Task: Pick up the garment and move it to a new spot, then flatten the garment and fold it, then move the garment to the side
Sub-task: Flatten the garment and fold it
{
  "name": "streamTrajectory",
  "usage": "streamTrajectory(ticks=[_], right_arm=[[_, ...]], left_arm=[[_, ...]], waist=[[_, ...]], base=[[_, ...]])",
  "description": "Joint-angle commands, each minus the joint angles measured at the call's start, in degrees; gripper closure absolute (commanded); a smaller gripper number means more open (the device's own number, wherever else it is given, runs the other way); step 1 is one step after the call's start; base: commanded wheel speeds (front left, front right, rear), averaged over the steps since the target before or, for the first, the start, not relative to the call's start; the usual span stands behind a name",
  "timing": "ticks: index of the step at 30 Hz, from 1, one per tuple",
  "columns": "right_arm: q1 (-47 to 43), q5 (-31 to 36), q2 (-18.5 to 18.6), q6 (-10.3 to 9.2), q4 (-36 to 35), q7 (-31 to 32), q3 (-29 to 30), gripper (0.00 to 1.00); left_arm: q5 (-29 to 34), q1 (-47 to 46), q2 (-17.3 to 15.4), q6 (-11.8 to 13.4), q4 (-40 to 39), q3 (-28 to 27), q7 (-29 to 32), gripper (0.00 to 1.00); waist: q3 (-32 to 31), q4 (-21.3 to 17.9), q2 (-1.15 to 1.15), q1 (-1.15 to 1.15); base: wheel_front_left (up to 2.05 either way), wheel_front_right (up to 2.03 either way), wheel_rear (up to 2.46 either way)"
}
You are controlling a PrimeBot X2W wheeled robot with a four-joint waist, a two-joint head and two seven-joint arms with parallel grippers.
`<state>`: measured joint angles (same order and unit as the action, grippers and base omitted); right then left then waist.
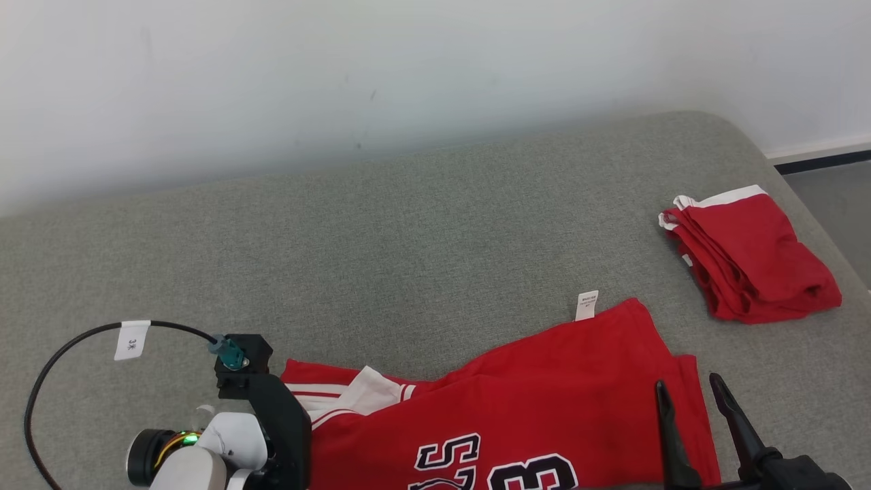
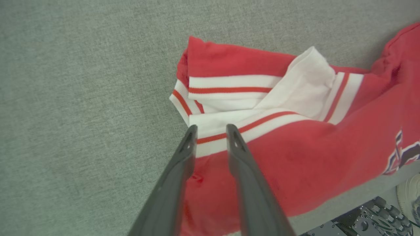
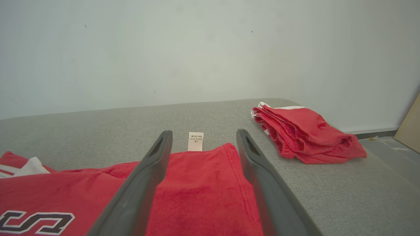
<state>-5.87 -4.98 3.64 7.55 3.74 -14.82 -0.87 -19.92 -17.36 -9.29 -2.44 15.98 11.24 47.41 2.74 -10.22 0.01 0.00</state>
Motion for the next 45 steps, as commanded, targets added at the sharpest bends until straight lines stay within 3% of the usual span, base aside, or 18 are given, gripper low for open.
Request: streamTrajectory(ticks=[1,11,22,23,24,25,26,27,31,36,38,39,45], right_arm=[[0.42,-0.23,-0.18,-0.15,0.09,-0.01,-0.1,0.0],[0.8,-0.42,-0.23,-0.14,0.12,-0.03,-0.8,0.0],[1.05,-0.38,-0.12,-0.14,0.02,-0.14,-0.03,0.0],[1.04,-0.35,-0.14,-0.14,0.05,-0.15,-0.02,0.0],[1.03,-0.32,-0.17,-0.14,0.08,-0.16,-0.05,0.0],[1.04,-0.31,-0.2,-0.14,0.11,-0.17,-0.07,0.0],[1.06,-0.33,-0.22,-0.14,0.16,-0.18,-0.12,0.0],[1.1,-0.35,-0.25,-0.14,0.18,-0.19,-0.17,0.0],[1.24,-0.44,-0.29,-0.14,0.34,-0.21,-0.43,0.0],[1.38,-0.53,-0.11,-0.15,0.58,-0.26,-0.84,0.0],[1.45,-0.56,-0.04,-0.14,0.58,-0.25,-0.93,0.0],[1.55,-0.62,0.08,-0.15,0.61,-0.26,-1.14,0.0],[1.66,-0.56,0.24,-0.14,0.64,-0.23,-1.43,0.0]], left_arm=[[0.42,-0.18,-0.18,0.36,0.38,-0.08,-0.44,0.0],[-0.83,-1.62,-0.39,1.33,3.99,-0.9,-0.02,0.0],[-1.86,-1.94,-0.04,0.16,6.43,0.38,0.42,0.0],[-1.84,-1.93,0.0,0.0,6.13,0.61,0.47,0.03],[-1.79,-1.89,0.03,-0.08,5.84,0.84,0.47,0.21],[-1.71,-1.86,-0.02,-0.16,5.56,1.04,0.33,0.59],[-1.61,-1.85,-0.07,-0.41,5.13,1.22,-0.08,0.72],[-1.63,-1.84,-0.01,-0.52,4.82,1.38,-0.48,1.0],[-0.93,-2.77,-0.12,-0.8,3.11,1.55,-3.76,1.0],[1.23,-6.41,0.1,-0.63,2.67,0.72,-15.43,1.0],[1.35,-7.22,0.43,-0.75,3.12,0.66,-17.37,1.0],[2.09,-9.47,0.77,-1.04,3.72,0.6,-22.65,1.0],[4.66,-15.54,1.98,-1.55,3.99,0.7,-41.48,1.0]], waist=[[-0.07,-0.04,-0.01,0.0],[0.4,-0.85,-0.01,0.0],[1.18,-1.3,-0.01,0.0],[1.16,-1.21,-0.01,0.0],[1.14,-1.12,-0.01,0.0],[1.11,-1.02,-0.01,0.0],[1.1,-0.91,-0.01,0.0],[1.09,-0.8,-0.01,0.0],[1.02,-0.62,-0.01,0.0],[0.94,-0.81,-0.01,0.0],[0.95,-0.9,-0.01,0.0],[0.99,-1.11,-0.01,0.0],[1.06,-1.68,-0.01,0.0]], base=[[0.0,0.0,0.0],[0.0,0.0,0.0],[0.0,0.0,0.0],[0.0,0.0,0.0],[0.0,0.0,0.0],[0.0,0.0,0.0],[0.0,0.0,0.0],[0.0,0.0,0.0],[0.0,0.0,0.0],[0.0,0.0,0.0],[0.0,0.0,0.0],[0.0,0.0,0.0],[0.0,0.0,0.0]])
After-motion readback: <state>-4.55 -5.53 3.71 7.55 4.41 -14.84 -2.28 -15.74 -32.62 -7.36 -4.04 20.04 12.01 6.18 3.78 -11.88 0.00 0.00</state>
